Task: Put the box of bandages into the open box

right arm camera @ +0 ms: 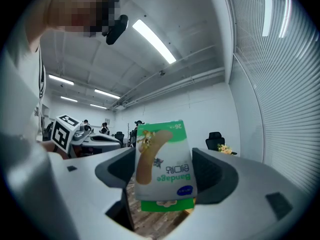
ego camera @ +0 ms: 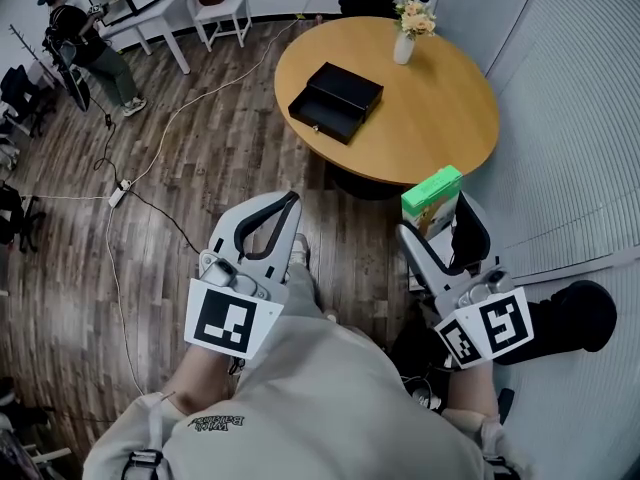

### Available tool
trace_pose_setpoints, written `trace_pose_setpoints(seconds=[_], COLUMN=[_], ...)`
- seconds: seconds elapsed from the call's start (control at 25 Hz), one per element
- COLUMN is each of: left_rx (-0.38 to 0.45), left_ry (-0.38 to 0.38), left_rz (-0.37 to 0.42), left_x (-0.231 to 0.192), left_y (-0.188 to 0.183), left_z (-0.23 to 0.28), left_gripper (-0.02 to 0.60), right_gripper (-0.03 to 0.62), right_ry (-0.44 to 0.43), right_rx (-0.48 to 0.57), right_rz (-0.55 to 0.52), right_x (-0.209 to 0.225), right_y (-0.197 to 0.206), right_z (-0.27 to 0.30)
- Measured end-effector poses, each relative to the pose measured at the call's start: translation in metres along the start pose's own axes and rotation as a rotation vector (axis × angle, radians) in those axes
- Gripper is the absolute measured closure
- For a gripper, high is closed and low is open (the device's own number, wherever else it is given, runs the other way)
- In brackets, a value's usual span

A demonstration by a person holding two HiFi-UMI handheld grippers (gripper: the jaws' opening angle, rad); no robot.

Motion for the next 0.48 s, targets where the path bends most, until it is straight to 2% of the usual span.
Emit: trace_pose_setpoints(seconds=[0.16,0.36,0.48], left_rx=[0.008,0.02,0.019], left_ry=[-0.008,-0.015,0.004], left_rz=[0.003,0.001,-0.035], left_x=[0.003,0.0,-0.004], left_y=[-0.001,0.005,0.014], left_z=[0.001,0.001,0.01], left_gripper=[0.558,0.558,0.558], right_gripper=[0.26,0.26,0.26], right_ry=[0.015,-0.006,-0.032], right_rx=[-0.015,-0.011,-0.008], right_rz=[-0.104,-0.055,0.023], right_x=[0.002,0.003,0.009], right_y=[0.003,0.008,0.016], right_z=[0.002,0.006,0.015])
Point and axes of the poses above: the fingertips, and each gripper's own axes: z forward along the fingers, x to its right, y out of its underside, the point moved 7 cm from there along -z, backward along the fingers, and after that the axes turned 2 degrees about -x, right-handed, at the moved point
